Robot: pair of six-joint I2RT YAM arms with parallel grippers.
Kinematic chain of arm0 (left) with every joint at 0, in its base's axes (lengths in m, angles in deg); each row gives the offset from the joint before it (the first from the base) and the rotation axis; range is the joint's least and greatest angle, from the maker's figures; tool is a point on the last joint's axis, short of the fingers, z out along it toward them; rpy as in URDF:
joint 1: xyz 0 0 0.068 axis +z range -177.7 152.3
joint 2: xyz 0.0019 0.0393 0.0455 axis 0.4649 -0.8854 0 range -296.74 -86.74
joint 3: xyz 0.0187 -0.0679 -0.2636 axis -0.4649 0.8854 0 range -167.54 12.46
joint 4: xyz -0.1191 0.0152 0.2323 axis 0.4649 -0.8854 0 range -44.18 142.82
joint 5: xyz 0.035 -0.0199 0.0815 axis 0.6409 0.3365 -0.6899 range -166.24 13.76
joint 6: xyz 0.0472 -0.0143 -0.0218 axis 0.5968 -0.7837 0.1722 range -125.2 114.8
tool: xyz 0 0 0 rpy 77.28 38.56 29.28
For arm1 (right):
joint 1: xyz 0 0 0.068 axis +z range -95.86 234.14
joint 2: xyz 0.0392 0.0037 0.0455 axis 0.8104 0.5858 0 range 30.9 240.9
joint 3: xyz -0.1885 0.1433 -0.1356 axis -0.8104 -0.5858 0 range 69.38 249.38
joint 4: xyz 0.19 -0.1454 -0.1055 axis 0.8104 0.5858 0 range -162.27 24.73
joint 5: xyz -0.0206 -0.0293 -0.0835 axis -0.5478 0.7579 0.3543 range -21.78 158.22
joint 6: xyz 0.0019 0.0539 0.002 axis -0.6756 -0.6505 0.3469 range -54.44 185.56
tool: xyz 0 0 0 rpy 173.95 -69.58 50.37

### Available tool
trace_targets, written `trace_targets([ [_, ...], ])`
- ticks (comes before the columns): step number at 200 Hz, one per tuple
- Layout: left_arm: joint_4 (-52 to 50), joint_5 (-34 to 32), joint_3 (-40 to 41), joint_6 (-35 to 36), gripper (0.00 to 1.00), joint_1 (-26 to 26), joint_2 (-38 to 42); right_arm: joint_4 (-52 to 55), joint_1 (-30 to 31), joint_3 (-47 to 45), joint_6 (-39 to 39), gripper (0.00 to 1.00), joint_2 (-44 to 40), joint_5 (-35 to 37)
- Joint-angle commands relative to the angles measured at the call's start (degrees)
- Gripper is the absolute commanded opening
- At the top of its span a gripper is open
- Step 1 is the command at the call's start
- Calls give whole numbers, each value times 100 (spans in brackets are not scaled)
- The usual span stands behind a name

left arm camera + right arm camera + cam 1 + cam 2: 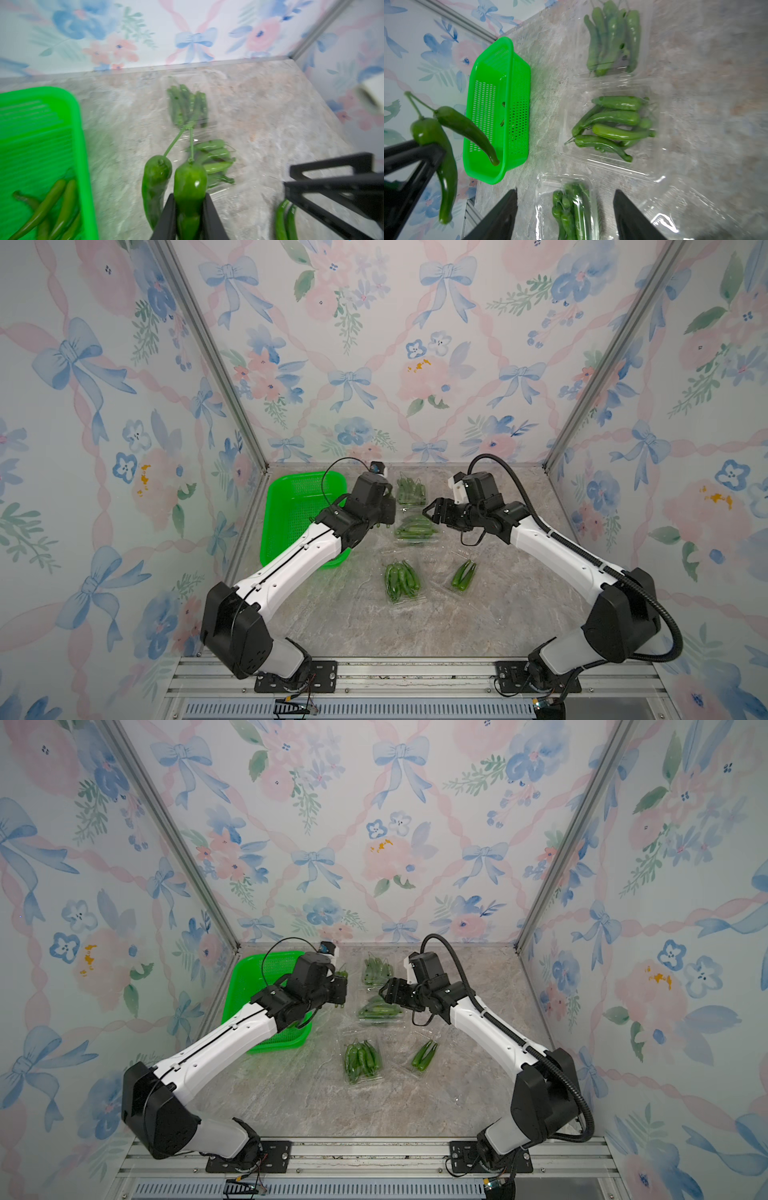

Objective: Take small green peppers out of containers
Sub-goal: Place the green pepper in the basket.

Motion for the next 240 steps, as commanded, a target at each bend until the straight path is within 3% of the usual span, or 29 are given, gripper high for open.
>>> trace_targets([
  [1,-117,171,554,-145,11,821,342,35,405,475,58,73,479,-125],
  [37,-114,226,1044,81,12,1873,537,-129,890,909,18,72,1190,-334],
  [69,-113,767,1271,-2,12,2758,-51,-11,1261,1146,317,72,1480,-307],
  [92,-107,973,1284,-37,12,3013,-483,26,1374,1103,440,71,1482,-187],
  [113,-107,1060,1212,-87,22,3062,-751,35,1395,955,470,71,1411,-53],
  [163,-98,1141,1240,-178,51,3051,-797,250,1389,667,665,71,1047,337],
  [190,-83,1056,1176,-120,53,2906,-401,397,1320,383,736,71,642,691],
  [209,-86,914,997,-81,53,2394,-131,407,1186,61,675,71,165,870],
  [240,-52,765,477,-78,54,885,-161,351,799,-674,478,71,-575,1016],
])
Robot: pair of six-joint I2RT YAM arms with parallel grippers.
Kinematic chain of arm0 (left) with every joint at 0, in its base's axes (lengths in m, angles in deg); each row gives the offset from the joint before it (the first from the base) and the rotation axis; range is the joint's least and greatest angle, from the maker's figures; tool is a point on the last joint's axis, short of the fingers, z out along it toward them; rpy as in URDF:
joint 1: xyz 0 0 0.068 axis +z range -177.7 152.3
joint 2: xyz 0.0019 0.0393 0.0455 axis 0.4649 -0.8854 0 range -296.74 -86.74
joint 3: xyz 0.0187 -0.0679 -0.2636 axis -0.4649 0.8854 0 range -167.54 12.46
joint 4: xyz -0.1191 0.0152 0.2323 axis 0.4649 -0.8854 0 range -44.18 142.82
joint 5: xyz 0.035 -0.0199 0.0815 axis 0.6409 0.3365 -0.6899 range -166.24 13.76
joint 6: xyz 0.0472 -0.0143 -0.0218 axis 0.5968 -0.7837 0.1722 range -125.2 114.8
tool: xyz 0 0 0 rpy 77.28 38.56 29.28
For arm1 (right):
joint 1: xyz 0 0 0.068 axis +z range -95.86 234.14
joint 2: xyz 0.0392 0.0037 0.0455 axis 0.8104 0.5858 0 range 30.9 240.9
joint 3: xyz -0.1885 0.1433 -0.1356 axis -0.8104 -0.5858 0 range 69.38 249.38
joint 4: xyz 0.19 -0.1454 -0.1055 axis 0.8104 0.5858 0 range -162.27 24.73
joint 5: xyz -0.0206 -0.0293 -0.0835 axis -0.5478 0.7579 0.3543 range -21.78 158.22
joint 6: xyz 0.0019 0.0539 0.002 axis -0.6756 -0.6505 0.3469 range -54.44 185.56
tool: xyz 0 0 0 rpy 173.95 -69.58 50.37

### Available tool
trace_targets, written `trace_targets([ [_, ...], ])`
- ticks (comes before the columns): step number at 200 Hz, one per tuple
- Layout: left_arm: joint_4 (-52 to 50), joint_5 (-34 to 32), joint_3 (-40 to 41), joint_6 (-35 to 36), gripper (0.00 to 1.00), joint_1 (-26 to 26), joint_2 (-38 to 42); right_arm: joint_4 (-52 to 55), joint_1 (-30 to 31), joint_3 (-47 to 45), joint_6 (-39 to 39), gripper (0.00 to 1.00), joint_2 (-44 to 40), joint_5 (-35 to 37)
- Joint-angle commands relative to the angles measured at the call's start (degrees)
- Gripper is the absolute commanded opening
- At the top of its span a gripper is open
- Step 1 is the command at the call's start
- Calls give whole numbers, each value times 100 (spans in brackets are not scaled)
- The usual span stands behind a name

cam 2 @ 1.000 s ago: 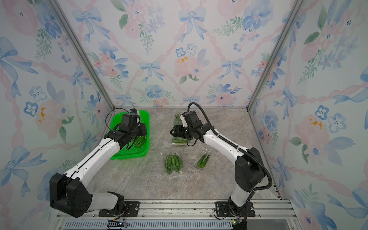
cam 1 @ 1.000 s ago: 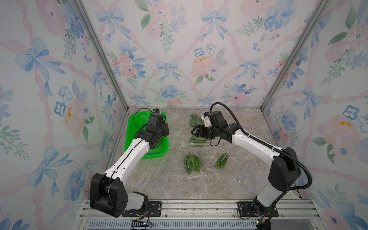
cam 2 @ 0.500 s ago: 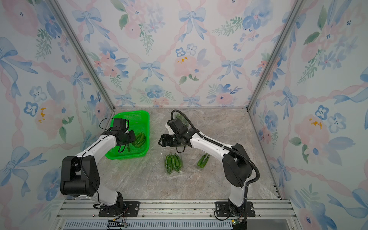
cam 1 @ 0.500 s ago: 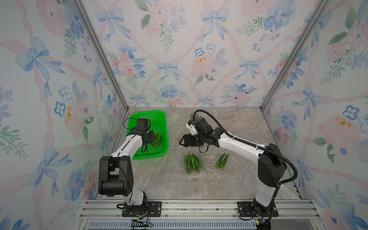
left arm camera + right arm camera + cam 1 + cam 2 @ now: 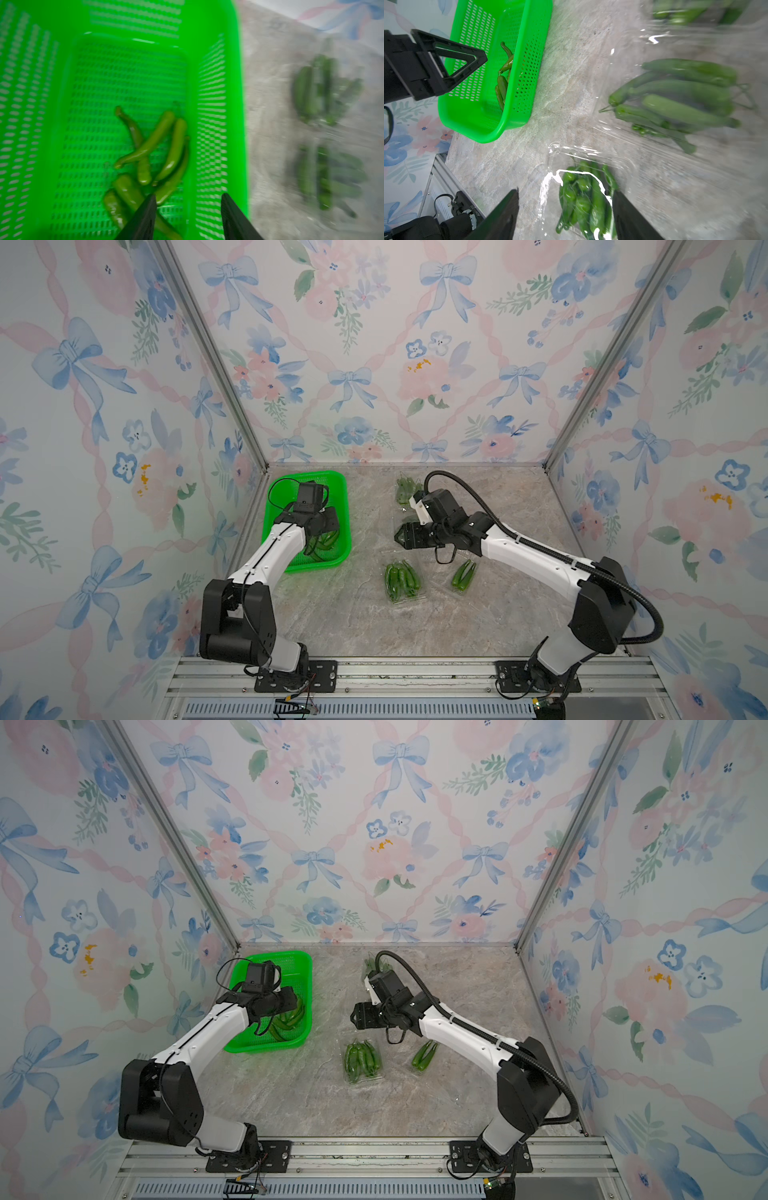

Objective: Take small green peppers out of containers
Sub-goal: Place the green pepper in the basket, then pick up the green pepper from the packing box.

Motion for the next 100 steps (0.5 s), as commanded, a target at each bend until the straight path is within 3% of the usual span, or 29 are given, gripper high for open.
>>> trace_targets([
  [1,31,-55,-438,78,54,-931,44,120,-320,-494,-120,71,-568,297],
  [43,74,-133,-1283,155,54,-2611,-860,627,-834,-1339,-596,70,-1361,436],
  [100,143,-173,-1597,37,53,-3454,-1671,1343,-917,-2093,-1577,65,-1860,574],
])
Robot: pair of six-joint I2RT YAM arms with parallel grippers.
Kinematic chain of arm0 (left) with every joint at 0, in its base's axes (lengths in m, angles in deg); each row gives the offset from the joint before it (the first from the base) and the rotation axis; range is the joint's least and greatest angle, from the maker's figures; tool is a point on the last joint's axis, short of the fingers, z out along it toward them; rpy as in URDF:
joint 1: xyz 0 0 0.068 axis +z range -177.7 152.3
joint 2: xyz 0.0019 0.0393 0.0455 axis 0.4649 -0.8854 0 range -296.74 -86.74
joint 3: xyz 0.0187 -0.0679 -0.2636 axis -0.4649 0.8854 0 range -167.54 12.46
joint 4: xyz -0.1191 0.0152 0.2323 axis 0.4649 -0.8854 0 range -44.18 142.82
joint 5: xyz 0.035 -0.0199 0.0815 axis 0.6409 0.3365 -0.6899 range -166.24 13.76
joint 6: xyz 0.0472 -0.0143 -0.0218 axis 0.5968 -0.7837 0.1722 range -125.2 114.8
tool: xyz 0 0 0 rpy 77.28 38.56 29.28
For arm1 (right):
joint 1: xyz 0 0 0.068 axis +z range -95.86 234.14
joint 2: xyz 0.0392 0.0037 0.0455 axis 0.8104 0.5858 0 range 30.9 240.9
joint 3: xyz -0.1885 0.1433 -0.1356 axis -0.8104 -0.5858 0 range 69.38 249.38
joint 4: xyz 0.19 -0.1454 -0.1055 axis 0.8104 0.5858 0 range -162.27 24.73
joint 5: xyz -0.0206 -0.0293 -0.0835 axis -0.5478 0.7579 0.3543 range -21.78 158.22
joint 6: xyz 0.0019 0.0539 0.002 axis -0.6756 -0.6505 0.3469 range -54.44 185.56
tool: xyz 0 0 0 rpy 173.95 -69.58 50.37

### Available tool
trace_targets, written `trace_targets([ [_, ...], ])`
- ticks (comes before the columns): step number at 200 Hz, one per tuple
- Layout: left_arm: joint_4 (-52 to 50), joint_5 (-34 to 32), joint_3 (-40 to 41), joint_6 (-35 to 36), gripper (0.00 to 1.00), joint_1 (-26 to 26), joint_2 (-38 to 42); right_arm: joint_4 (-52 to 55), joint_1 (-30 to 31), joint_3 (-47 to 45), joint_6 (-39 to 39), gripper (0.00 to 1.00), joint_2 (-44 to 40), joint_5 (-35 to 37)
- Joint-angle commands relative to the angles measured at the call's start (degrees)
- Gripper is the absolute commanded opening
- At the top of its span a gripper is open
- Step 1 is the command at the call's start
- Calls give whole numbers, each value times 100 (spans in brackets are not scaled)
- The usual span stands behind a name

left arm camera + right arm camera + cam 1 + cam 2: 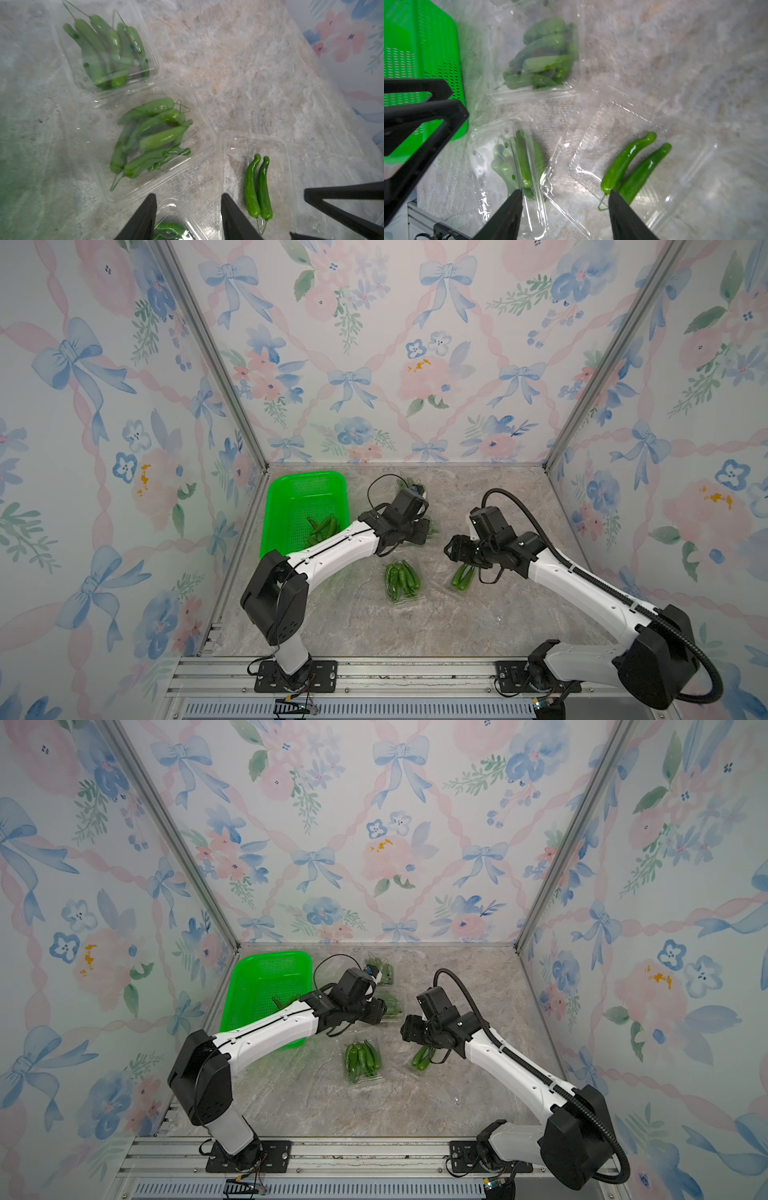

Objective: Take small green peppers out of containers
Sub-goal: Pick up the green pepper from the packing box.

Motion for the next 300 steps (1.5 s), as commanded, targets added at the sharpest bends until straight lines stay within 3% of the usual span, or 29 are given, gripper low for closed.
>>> trace_targets([
  [1,-34,-112,-149,10,53,-238,-126,450,-10,-267,-577,65,-115,113],
  [63,401,148,73,-169,52,-600,-296,277,298,-332,-978,63,531,353],
  [95,517,-32,286,-222,52,-596,-169,340,365,-25,-1040,60,1079,410],
  [264,1089,-48,1406,-439,52,166,992,373,502,337,-1165,49,2409,825],
  [300,1106,-110,1515,-480,52,262,1150,300,518,300,-1132,35,2532,828],
])
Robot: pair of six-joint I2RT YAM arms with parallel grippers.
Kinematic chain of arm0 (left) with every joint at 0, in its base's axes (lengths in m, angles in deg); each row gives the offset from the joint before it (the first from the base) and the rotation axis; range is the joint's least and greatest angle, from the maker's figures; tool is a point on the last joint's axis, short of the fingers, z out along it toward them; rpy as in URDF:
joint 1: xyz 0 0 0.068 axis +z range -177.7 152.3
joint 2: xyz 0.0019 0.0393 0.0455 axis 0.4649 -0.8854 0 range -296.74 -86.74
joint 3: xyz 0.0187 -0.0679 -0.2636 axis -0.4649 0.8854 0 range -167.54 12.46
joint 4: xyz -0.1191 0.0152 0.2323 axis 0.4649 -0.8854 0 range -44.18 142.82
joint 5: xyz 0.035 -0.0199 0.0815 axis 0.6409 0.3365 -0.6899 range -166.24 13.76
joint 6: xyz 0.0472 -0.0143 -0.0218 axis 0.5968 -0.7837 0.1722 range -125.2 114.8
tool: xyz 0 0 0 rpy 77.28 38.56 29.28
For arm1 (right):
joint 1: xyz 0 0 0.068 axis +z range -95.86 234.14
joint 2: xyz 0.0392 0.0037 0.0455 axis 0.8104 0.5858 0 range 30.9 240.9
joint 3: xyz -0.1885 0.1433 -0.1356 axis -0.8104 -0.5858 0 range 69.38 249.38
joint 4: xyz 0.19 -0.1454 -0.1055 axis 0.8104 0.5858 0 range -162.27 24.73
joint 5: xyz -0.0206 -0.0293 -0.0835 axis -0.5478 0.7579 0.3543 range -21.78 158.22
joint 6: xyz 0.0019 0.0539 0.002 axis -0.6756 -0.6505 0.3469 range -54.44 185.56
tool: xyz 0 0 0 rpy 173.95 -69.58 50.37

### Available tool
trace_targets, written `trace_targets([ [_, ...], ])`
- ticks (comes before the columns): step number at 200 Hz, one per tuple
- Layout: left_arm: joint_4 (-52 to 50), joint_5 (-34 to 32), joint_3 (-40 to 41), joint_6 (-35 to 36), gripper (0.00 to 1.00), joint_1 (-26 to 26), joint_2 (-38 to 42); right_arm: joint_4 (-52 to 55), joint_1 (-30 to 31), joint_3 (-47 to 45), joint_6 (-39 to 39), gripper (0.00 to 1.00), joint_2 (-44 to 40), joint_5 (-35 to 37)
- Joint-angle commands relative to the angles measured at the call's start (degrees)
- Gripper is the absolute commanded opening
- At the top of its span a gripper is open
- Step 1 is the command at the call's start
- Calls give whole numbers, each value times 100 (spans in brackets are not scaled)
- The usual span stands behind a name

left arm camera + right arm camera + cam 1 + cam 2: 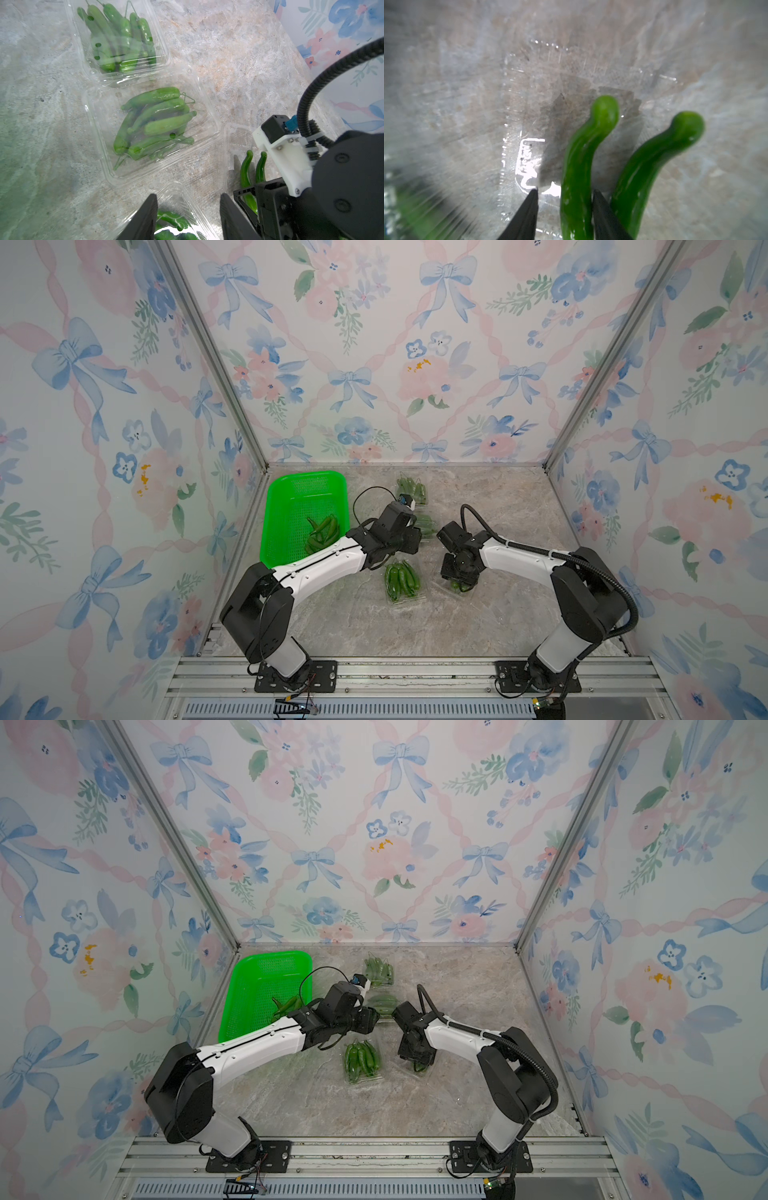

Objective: Take small green peppers out of containers
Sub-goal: Pick up the green pepper from the packing box.

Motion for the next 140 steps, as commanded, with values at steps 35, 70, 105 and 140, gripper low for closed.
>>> trace_targets([
  [35,51,-177,237,-86,52,209,407,199,174,232,136,17,71,265],
  [70,46,-239,367,-106,52,422,723,486,231,533,323,6,-185,492],
  [105,37,-396,593,-116,53,786,1339,631,331,985,608,4,-847,756],
  [140,23,-445,867,-198,55,1399,2069,147,562,1804,1437,4,-1081,681],
])
